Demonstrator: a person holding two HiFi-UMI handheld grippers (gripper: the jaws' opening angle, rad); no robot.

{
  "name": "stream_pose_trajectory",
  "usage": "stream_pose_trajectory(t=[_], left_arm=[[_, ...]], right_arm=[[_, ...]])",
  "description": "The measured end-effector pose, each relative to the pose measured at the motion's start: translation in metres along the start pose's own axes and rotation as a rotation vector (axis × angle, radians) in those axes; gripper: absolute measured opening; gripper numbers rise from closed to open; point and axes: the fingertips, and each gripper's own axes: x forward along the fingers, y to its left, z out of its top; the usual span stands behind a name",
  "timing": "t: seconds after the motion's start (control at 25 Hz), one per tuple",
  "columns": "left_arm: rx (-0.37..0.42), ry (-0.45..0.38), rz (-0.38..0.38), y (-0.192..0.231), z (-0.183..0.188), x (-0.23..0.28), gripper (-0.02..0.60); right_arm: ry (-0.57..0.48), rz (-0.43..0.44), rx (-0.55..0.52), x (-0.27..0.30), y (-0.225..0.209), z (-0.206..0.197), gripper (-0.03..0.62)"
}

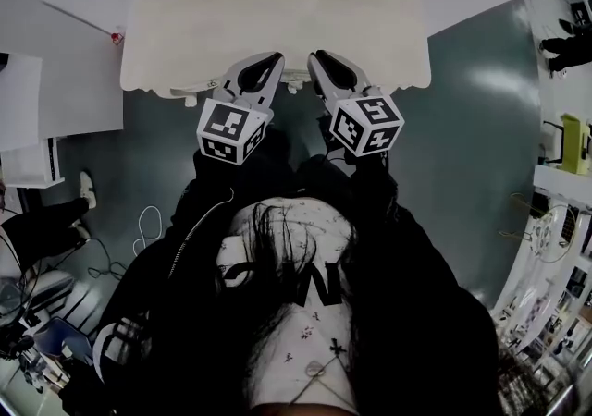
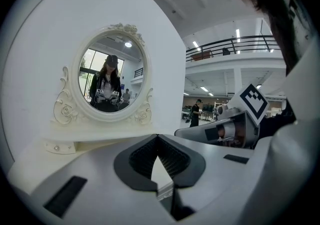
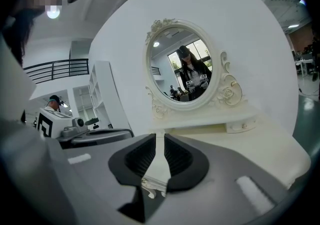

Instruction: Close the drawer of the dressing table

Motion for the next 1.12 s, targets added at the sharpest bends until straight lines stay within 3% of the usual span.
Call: stream_pose_trajectory(t=[0.2,0.68,1.12], left_arm=[[0.002,-0.005,0.040,-0.018,0.000,-0.001,0.000],[-0.011,0.012,0.124,-0.107,-0.025,-0.008,0.000],[-0.016,0.000,0.139,-0.182,-0.049,-0.034,0.000]], right_arm=[[0.012,0.038,0.002,-0.016,-0.005,-0.007,0.061],[0.030,0.110,-0.009,-0.099,-0.021,-0.034,0.058],[0.045,0.156,-0.050,-0.165,-0.007,-0.067,0.029]])
